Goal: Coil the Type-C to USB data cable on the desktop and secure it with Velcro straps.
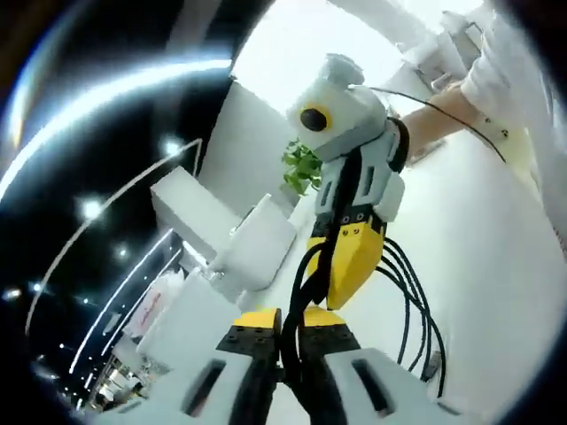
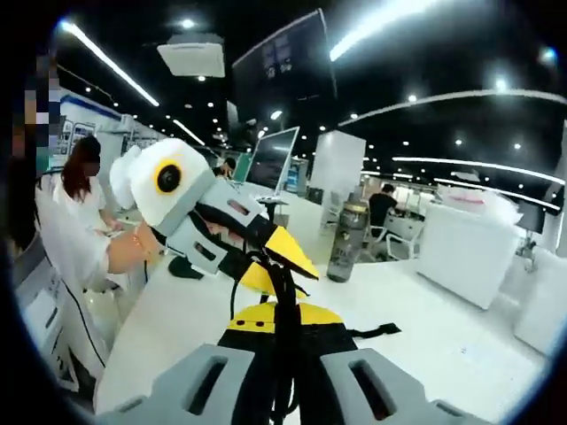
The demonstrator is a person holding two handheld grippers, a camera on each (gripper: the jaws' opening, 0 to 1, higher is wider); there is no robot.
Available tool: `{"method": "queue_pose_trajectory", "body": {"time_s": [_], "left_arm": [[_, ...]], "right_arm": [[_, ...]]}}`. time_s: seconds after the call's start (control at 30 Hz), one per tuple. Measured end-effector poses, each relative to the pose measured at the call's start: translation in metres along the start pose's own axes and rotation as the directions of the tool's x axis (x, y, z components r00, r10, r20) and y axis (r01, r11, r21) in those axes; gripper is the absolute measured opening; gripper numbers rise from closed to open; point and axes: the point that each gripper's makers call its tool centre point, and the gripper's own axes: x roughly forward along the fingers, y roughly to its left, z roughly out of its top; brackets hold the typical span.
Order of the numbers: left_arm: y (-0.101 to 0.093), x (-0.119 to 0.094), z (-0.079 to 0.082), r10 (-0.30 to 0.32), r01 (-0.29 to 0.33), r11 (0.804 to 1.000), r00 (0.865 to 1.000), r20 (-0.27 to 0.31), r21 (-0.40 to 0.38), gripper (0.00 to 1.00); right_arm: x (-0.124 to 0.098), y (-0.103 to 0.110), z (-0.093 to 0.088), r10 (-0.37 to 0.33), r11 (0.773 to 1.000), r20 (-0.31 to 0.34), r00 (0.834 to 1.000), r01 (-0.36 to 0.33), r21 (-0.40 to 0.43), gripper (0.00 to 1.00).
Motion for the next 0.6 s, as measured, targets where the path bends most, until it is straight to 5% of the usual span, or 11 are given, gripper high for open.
{"method": "queue_pose_trajectory", "body": {"time_s": [0.23,0.37,0.5,0.6], "left_arm": [[-0.007,-0.004,-0.024,-0.059,0.063,0.989,0.998,0.034,-0.136,0.17],[-0.011,0.003,-0.034,-0.071,0.075,0.988,0.997,0.04,-0.134,0.18],[-0.011,0.01,-0.036,-0.062,0.073,0.991,0.994,0.092,-0.111,0.18],[-0.011,0.013,-0.038,-0.046,0.057,0.993,0.994,0.098,-0.107,0.16]], "right_arm": [[-0.002,0.0,-0.009,0.066,0.994,0.002,0.998,-0.066,0.088,0.04],[0.001,-0.001,-0.012,0.106,0.981,0.018,0.994,-0.107,0.164,0.04],[0.001,0.001,-0.012,0.172,0.932,0.066,0.983,-0.184,0.312,0.03],[0.002,-0.004,-0.016,0.17,0.928,0.063,0.983,-0.182,0.326,0.03]]}}
